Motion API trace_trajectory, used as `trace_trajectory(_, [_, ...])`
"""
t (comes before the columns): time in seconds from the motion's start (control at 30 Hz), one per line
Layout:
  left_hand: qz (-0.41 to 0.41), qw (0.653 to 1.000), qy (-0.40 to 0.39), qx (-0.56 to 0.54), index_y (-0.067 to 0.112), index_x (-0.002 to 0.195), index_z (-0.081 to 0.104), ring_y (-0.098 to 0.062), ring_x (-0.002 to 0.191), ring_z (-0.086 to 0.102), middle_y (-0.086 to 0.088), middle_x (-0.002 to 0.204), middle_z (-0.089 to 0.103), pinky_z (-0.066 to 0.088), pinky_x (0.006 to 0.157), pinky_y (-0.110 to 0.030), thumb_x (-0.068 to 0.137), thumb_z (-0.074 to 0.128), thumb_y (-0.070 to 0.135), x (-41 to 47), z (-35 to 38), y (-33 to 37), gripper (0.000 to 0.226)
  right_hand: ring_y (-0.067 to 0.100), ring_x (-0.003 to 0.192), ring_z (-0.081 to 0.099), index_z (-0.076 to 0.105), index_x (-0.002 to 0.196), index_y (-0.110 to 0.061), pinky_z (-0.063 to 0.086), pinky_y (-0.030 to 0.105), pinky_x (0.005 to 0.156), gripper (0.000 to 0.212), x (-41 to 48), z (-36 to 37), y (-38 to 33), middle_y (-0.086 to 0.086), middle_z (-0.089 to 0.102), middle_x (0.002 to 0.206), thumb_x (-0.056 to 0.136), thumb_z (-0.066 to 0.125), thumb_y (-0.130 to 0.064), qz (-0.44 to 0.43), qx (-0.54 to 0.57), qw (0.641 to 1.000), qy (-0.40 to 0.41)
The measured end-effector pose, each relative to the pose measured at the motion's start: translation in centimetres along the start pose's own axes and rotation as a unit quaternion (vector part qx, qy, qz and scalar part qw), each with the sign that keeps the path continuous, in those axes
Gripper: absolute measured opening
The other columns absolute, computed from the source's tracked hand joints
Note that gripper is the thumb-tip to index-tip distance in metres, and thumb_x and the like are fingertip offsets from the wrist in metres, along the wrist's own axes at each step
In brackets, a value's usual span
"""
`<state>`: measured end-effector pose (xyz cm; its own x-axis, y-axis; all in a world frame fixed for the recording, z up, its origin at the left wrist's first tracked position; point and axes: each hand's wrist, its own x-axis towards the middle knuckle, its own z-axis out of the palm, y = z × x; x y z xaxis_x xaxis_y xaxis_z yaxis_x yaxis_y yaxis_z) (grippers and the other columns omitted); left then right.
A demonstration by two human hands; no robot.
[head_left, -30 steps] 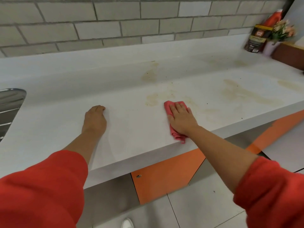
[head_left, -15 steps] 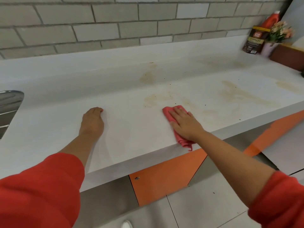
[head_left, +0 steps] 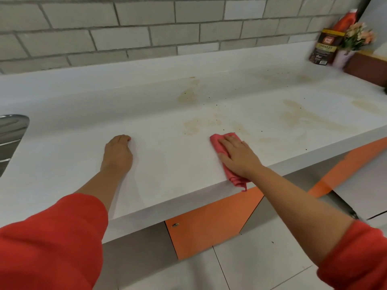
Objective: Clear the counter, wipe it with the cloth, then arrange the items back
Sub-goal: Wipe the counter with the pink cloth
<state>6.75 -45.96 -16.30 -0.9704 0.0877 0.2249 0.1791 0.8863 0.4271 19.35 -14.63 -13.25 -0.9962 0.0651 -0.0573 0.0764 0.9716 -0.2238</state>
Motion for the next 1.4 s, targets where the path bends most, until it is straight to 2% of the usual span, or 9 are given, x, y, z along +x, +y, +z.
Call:
trace_trajectory(0.17, [-0.007, 1.0, -0.004, 0.009, 0.002, 0.132, 0.047, -0.034, 0.128, 0.04, -0.016, 0.14, 0.045, 0.03, 0.112, -0.041, 0.091, 0.032, -0.003, 0.1, 0.3, -0.3, 0.044, 0.027, 0.147, -0.003, 0.003, 0.151, -0.012, -0.001, 0.042, 0.119, 0.059, 4.4, 1.3, -5.2, 0.009, 0.0, 0.159, 0.1, 0.018, -0.037, 0.062, -0.04, 0.997, -0.007])
trace_trajectory(0.43, [0.001, 1.0, -0.012, -0.002, 0.003, 0.132, 0.047, -0.032, 0.128, 0.04, -0.015, 0.139, 0.045, 0.029, 0.112, -0.039, 0.092, 0.033, -0.004, 0.1, 0.3, -0.6, 0.043, 0.016, 0.147, 0.005, 0.014, 0.151, -0.02, 0.001, 0.034, 0.119, 0.053, 0.1, 2.4, -8.9, -0.001, 0.01, 0.159, 0.101, 0.024, -0.035, -0.134, -0.002, 0.991, -0.022])
trace_trajectory(0.53, [-0.003, 1.0, -0.007, -0.023, 0.001, 0.127, 0.052, -0.031, 0.126, 0.043, -0.015, 0.136, 0.049, 0.031, 0.111, -0.037, 0.093, 0.034, -0.003, 0.3, -0.1, -0.5, 0.039, 0.016, 0.145, 0.015, 0.023, 0.148, -0.02, 0.009, 0.038, 0.118, 0.053, 1.1, 1.6, -5.5, 0.0, 0.021, 0.156, 0.098, 0.025, -0.034, -0.066, 0.011, 0.998, 0.02])
trace_trajectory(0.67, [0.011, 0.999, 0.024, -0.033, 0.002, 0.121, 0.057, -0.032, 0.122, 0.047, -0.015, 0.13, 0.054, 0.031, 0.11, -0.038, 0.09, 0.037, -0.003, 1.3, -0.3, 1.3, 0.037, 0.027, 0.146, 0.007, 0.013, 0.15, -0.013, 0.005, 0.047, 0.118, 0.056, 5.7, 1.2, -5.4, 0.004, 0.012, 0.158, 0.099, 0.026, -0.032, 0.077, -0.031, 0.996, 0.023])
trace_trajectory(0.8, [0.025, 0.997, 0.021, -0.069, 0.001, 0.124, 0.055, -0.031, 0.123, 0.046, -0.015, 0.134, 0.052, 0.031, 0.109, -0.037, 0.092, 0.038, -0.002, 3.1, -0.1, 4.0, 0.036, 0.032, 0.146, -0.005, 0.001, 0.151, -0.023, -0.008, 0.049, 0.116, 0.058, 7.2, 2.4, -10.4, -0.003, -0.001, 0.16, 0.099, 0.019, -0.041, 0.001, -0.029, 1.0, -0.009])
trace_trajectory(1.0, [0.056, 0.99, -0.005, -0.13, 0.003, 0.122, 0.057, -0.03, 0.123, 0.047, -0.013, 0.133, 0.052, 0.034, 0.104, -0.033, 0.093, 0.039, -0.001, 5.7, 1.2, 4.9, 0.035, 0.014, 0.147, 0.001, 0.017, 0.15, -0.027, -0.003, 0.035, 0.119, 0.053, 2.5, 2.3, -9.9, -0.005, 0.006, 0.159, 0.098, 0.017, -0.04, -0.173, 0.0, 0.985, -0.028])
trace_trajectory(1.2, [0.007, 0.959, -0.017, -0.284, 0.004, 0.121, 0.058, -0.022, 0.121, 0.051, -0.009, 0.127, 0.057, 0.035, 0.103, -0.023, 0.099, 0.041, 0.012, 5.7, 1.6, 3.9, 0.029, 0.03, 0.143, 0.018, 0.035, 0.143, -0.026, 0.016, 0.036, 0.118, 0.047, 5.7, 1.1, -5.1, 0.016, 0.016, 0.156, 0.097, 0.031, -0.027, 0.031, 0.039, 0.998, 0.044])
trace_trajectory(1.3, [0.017, 0.966, -0.027, -0.257, 0.003, 0.121, 0.058, -0.022, 0.12, 0.05, -0.01, 0.126, 0.058, 0.032, 0.099, -0.019, 0.099, 0.039, 0.013, 5.7, 1.8, 4.1, 0.03, 0.03, 0.138, 0.03, 0.043, 0.14, -0.014, 0.019, 0.032, 0.115, 0.047, 7.9, 1.6, -8.0, 0.015, 0.031, 0.15, 0.093, 0.038, -0.018, 0.017, 0.077, 0.994, 0.07])
trace_trajectory(1.4, [0.04, 0.975, -0.031, -0.216, 0.001, 0.12, 0.058, -0.025, 0.119, 0.05, -0.012, 0.126, 0.058, 0.032, 0.1, -0.024, 0.099, 0.039, 0.012, 5.9, 1.8, 4.2, 0.031, 0.033, 0.136, 0.033, 0.045, 0.139, -0.012, 0.019, 0.033, 0.115, 0.051, 7.8, 2.9, -12.0, 0.017, 0.033, 0.149, 0.091, 0.031, -0.024, -0.073, 0.092, 0.992, 0.051])
